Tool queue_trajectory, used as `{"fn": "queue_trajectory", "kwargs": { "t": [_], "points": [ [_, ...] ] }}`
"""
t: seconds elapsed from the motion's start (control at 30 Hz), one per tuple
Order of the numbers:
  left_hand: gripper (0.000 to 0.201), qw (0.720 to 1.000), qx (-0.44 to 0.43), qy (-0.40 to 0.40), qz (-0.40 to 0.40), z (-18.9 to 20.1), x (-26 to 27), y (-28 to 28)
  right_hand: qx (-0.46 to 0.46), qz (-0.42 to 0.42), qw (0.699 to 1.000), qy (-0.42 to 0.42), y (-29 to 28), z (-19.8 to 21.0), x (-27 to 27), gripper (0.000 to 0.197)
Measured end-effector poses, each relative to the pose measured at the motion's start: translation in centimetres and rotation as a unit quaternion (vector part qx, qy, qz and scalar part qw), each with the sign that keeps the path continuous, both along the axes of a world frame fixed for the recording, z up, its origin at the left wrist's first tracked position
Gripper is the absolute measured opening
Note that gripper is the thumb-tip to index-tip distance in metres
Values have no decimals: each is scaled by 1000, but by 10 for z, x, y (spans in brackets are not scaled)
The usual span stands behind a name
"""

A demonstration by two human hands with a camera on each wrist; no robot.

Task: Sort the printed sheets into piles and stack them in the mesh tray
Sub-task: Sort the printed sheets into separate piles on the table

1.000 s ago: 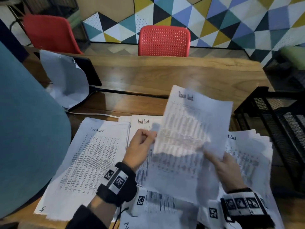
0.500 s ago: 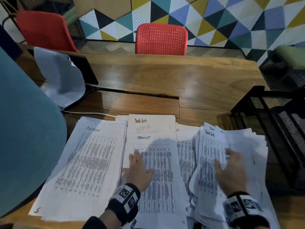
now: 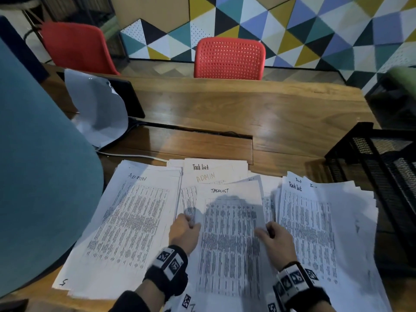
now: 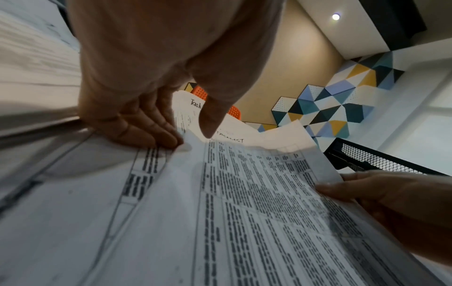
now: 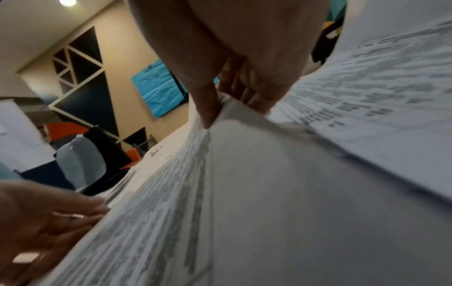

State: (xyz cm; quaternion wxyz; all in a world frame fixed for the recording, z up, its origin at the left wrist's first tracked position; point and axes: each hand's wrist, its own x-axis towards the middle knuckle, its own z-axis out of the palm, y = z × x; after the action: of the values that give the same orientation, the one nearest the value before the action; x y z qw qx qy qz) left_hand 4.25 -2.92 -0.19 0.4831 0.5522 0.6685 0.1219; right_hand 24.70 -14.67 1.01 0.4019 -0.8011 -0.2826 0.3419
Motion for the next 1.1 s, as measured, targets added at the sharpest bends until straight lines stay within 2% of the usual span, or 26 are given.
{"fn": "queue_trajectory", "kwargs": {
  "t": [0.13,0.27,0.43,0.57,0.63,0.73,0.8,0.97,1.03,1.1],
  "points": [
    [12,998,-4,-66,17,1,4,-1,40,11,995,91,-14,-2,11,14],
    [16,987,-71,-142,18,-2,3,2,50,6,990,135,-25,-1,19,35],
    [12,977,-89,-193,9,-2,1,3,53,-64,972,221,-29,-4,30,28],
    [6,992,-24,-125,-4,-6,2,4,73,-135,957,248,-26,-12,33,26],
    [16,997,-10,-82,1,-8,3,5,79,-161,954,239,-26,-16,31,35],
    [18,995,-52,-84,7,-3,7,7,71,-178,947,258,-24,-18,28,45],
    [18,996,-57,-68,-14,0,8,8,63,-186,945,261,-22,-17,28,44],
    [17,996,-9,-39,-82,0,10,10,64,-165,943,283,-24,-14,24,33],
    [16,995,-10,-42,-89,0,11,9,52,-128,956,259,-25,-15,20,35],
    [24,990,-47,-80,-104,1,14,6,26,-98,971,219,-26,-15,17,37]
  ]
}}
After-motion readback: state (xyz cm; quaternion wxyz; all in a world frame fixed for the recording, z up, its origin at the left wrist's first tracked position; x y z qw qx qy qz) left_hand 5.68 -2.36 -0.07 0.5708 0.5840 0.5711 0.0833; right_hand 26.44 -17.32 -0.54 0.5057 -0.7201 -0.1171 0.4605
